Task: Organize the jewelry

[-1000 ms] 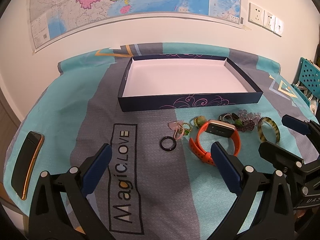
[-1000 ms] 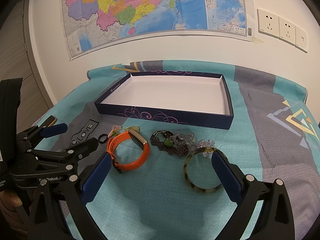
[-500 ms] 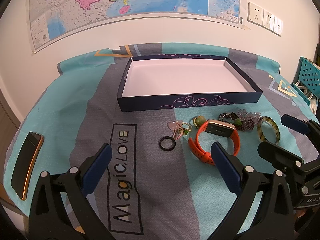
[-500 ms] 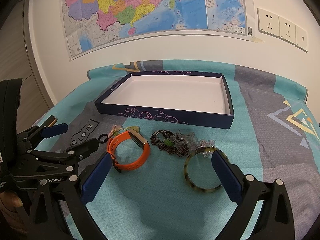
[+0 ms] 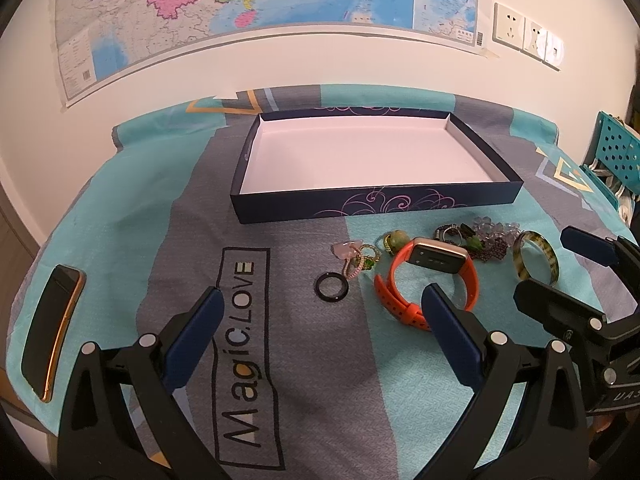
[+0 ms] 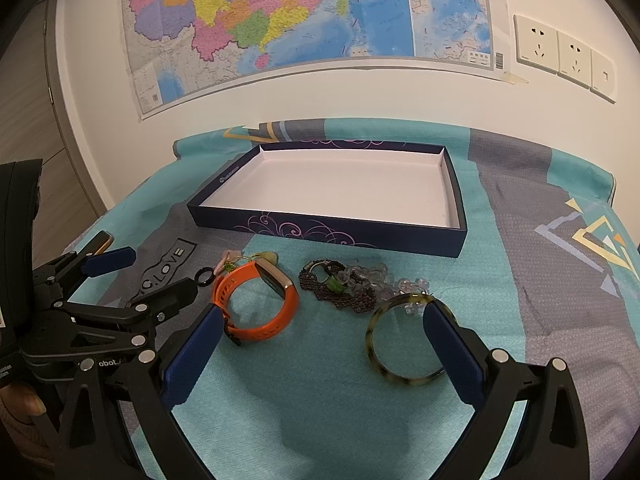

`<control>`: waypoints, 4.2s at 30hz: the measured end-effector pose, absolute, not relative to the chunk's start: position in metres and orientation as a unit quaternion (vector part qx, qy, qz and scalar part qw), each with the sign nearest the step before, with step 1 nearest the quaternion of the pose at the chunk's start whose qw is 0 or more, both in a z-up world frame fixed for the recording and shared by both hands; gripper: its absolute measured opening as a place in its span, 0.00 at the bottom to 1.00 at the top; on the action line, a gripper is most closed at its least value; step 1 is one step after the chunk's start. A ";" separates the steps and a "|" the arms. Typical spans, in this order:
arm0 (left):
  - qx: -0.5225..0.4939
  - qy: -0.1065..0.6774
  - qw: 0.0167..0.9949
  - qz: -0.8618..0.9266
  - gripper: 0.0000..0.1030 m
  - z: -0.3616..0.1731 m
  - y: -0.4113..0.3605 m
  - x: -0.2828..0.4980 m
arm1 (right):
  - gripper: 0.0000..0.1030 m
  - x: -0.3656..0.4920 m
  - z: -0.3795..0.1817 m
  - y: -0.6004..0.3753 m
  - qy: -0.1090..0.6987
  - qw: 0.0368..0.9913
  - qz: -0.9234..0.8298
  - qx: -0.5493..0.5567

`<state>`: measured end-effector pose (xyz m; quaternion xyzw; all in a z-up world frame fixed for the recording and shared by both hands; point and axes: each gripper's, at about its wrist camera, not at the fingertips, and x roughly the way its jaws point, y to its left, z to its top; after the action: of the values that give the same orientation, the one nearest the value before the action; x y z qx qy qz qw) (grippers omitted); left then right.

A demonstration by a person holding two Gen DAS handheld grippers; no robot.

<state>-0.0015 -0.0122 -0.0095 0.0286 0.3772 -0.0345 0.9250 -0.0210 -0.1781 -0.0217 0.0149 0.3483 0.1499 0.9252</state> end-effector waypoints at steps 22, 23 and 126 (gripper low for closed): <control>0.028 0.388 0.919 -0.062 0.91 -0.014 -0.018 0.002 | 0.91 -0.017 -0.022 -0.188 0.354 0.923 0.147 0.016; 0.027 0.390 0.918 -0.067 0.89 -0.015 -0.019 0.003 | 0.90 -0.017 -0.023 -0.191 0.355 0.923 0.144 0.015; -0.137 0.482 0.864 -0.058 0.28 -0.024 0.013 0.268 | 0.25 0.242 -0.015 -0.199 0.439 0.890 0.119 -0.007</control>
<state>0.2681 0.0131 -0.0240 -0.1374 0.4816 -0.0579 0.8636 0.2419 -0.1991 -0.0151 -0.0073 0.4394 0.1193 0.8903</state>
